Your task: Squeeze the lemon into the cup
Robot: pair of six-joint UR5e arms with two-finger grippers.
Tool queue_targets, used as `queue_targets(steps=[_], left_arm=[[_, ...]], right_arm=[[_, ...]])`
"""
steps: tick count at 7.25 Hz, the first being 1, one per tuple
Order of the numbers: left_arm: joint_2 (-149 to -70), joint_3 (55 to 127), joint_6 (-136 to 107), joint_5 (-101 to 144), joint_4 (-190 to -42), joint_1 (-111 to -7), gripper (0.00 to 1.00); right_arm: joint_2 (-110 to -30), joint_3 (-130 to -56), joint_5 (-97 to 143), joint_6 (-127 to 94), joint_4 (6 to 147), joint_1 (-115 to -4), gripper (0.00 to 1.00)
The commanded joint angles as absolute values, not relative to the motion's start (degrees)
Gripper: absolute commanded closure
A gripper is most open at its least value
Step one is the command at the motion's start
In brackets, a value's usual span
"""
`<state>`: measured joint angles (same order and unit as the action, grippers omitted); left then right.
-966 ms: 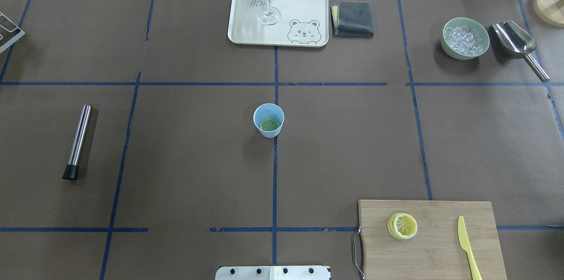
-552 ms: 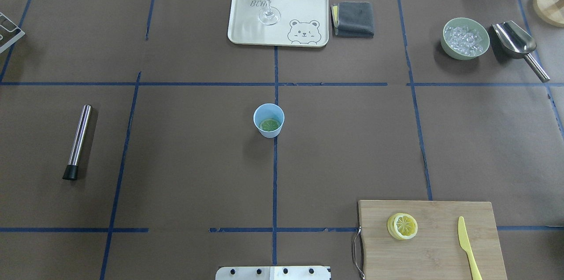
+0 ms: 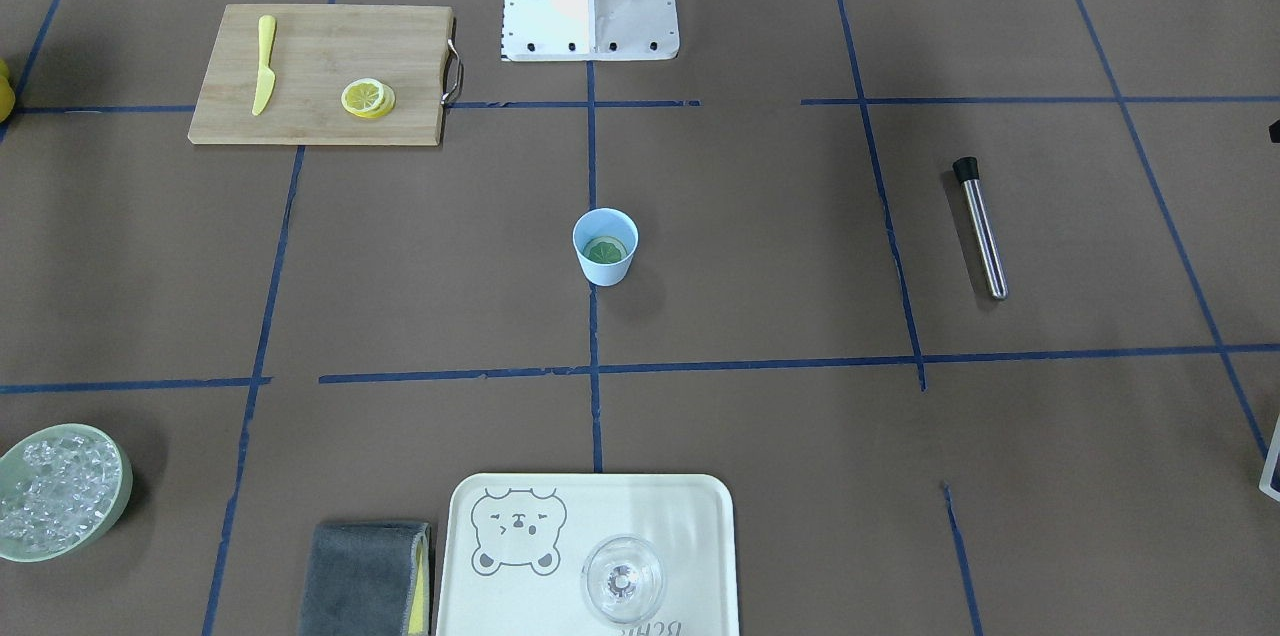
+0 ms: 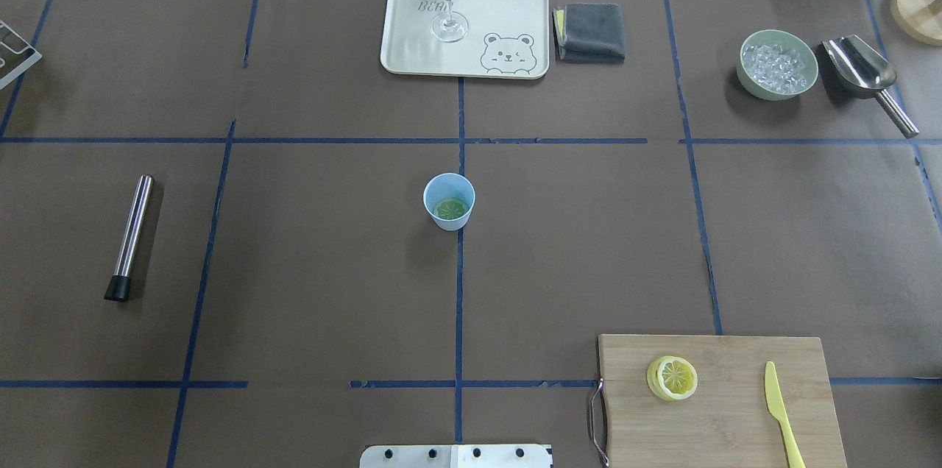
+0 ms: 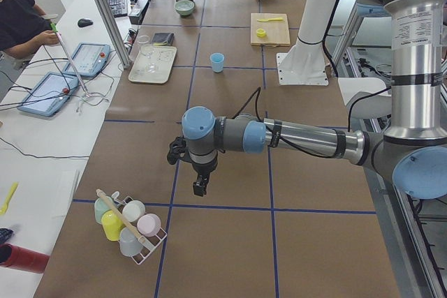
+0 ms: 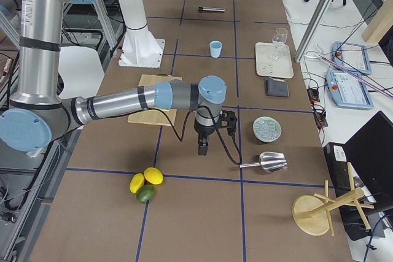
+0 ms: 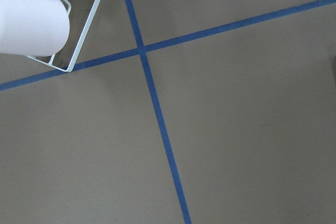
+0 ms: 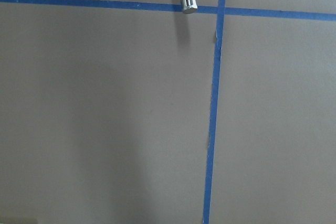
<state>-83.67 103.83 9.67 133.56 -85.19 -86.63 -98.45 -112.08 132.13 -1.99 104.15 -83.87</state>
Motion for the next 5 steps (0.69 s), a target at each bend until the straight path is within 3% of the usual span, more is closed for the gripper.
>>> queue_targets(steps=[1,5], left_arm=[[-83.4,104.1,10.4,133.8,-84.1,-87.5,0.00],[-83.7,103.7,8.4,132.9,-84.7,-89.1,0.00]], right_arm=[[-98.5,-112.0,131.9,-0.7,103.5,-83.8,0.00],[-98.5,-111.7,131.3,-0.2,99.6,-80.8,0.00]])
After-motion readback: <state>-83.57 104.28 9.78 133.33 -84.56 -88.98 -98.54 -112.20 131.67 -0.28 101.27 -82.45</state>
